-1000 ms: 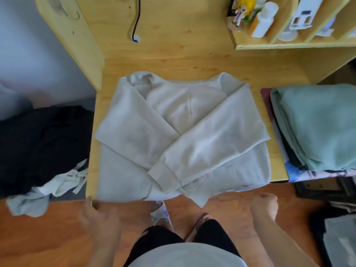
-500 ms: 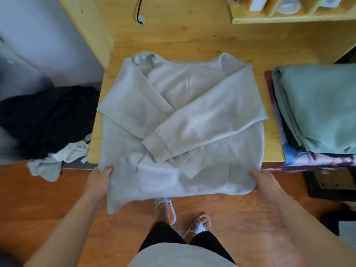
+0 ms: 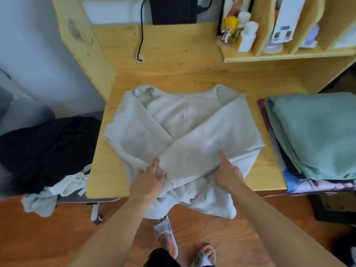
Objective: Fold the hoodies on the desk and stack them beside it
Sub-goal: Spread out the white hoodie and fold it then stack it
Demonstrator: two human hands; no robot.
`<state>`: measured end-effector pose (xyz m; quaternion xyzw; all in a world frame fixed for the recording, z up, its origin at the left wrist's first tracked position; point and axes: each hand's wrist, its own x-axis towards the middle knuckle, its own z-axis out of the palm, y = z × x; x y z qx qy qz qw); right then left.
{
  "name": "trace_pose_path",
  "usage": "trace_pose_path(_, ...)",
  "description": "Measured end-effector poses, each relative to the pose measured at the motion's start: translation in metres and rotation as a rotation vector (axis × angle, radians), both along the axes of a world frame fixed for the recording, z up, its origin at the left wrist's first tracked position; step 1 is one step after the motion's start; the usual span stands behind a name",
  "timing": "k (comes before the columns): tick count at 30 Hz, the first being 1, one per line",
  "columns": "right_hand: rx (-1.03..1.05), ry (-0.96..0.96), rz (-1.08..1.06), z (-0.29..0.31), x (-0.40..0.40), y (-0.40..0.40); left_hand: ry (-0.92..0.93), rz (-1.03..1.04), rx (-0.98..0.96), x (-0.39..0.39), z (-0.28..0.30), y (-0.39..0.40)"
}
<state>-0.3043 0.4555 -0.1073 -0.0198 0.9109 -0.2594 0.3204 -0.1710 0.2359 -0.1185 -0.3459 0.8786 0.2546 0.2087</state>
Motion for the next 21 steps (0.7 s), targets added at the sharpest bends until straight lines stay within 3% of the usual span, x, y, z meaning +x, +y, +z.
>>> trace_pose_path(2, 0.092, -0.072, 0.046, -0.005, -0.010, -0.007, -0.055, -0.061, -0.047, -0.010, -0.006, -0.005)
trace_pose_path(5, 0.116, -0.032, 0.004, -0.010, 0.003, -0.017, -0.044, -0.078, -0.083, -0.032, -0.014, -0.026)
trace_pose_path(9, 0.041, -0.015, -0.211, -0.027, 0.051, -0.045, -0.037, -0.398, -0.153, -0.090, -0.023, -0.078)
trace_pose_path(12, -0.078, -0.043, -0.490, -0.031, 0.071, -0.091, 0.005, -0.595, -0.232, -0.153, -0.024, -0.112)
trace_pose_path(15, -0.197, -0.210, -0.684, -0.028, 0.079, -0.158, 0.002, -0.752, -0.254, -0.214, -0.019, -0.123)
trace_pose_path(17, -0.431, -0.442, -0.744, -0.022, 0.073, -0.193, 0.056, -0.816, -0.276, -0.234, -0.013, -0.129)
trace_pose_path(20, -0.731, -0.659, -0.844, -0.011, 0.041, -0.190, 0.143, -0.738, -0.431, -0.214, -0.004, -0.179)
trace_pose_path(21, -0.707, -0.683, -0.763, 0.000, 0.034, -0.173, 0.143, -0.670, -0.533, -0.203, 0.002, -0.207)
